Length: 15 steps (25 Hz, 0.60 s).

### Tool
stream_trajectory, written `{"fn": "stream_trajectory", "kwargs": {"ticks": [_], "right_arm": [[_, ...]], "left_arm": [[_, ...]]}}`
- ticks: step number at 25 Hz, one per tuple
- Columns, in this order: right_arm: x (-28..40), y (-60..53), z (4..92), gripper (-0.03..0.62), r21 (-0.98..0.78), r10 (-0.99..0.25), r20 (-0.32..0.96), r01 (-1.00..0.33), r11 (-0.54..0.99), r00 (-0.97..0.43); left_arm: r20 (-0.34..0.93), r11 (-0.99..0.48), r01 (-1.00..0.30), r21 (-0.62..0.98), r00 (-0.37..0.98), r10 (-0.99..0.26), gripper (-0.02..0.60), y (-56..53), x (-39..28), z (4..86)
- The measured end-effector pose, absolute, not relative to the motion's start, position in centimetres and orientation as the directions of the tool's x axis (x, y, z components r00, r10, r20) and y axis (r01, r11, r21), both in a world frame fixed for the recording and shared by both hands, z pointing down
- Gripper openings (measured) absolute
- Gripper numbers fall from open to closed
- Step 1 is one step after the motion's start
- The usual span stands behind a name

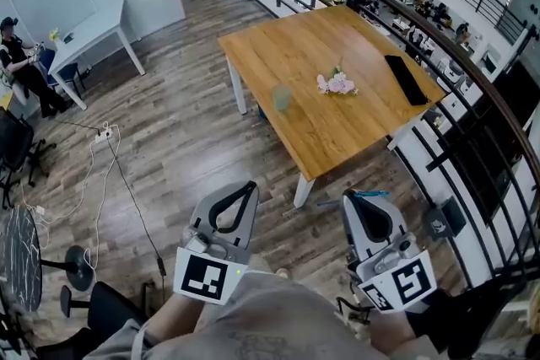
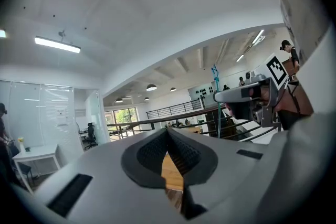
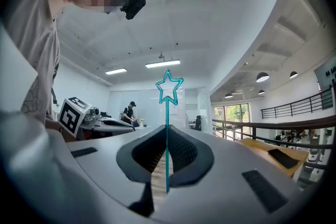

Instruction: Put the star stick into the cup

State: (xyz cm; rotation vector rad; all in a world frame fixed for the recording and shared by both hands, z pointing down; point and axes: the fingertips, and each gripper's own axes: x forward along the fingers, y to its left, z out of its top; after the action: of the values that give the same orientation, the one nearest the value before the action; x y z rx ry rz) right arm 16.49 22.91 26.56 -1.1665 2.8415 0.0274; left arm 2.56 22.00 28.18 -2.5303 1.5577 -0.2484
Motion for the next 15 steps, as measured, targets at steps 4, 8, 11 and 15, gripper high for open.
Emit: {"fn": "stream_trajectory", "kwargs": {"ticks": [4, 8, 11, 15], "right_arm": [[16.6, 22.5, 27.0, 0.035, -0.012, -0.686, -0.066, -0.687, 0.727, -0.725], [16.4, 21.2, 27.5, 0.035, -0.007, -0.679, -0.069, -0.68, 0.733, -0.731], [15.9, 19.9, 28.2, 0.035, -0.002, -0.676, -0.068, -0.677, 0.736, -0.734], [15.0, 17.5, 29.0, 0.035, 0.008, -0.673, -0.064, -0.675, 0.738, -0.737]], "left_arm": [[0.059, -0.428, -0.876, -0.22, 0.426, -0.903, 0.017, 21.6, 2.4, 28.6], [0.051, -0.42, -0.88, -0.223, 0.42, -0.906, 0.017, 20.6, 2.2, 28.9], [0.038, -0.418, -0.879, -0.228, 0.421, -0.906, 0.017, 19.5, 2.0, 29.3], [0.032, -0.423, -0.875, -0.238, 0.428, -0.903, 0.017, 17.3, 1.3, 29.9]]}}
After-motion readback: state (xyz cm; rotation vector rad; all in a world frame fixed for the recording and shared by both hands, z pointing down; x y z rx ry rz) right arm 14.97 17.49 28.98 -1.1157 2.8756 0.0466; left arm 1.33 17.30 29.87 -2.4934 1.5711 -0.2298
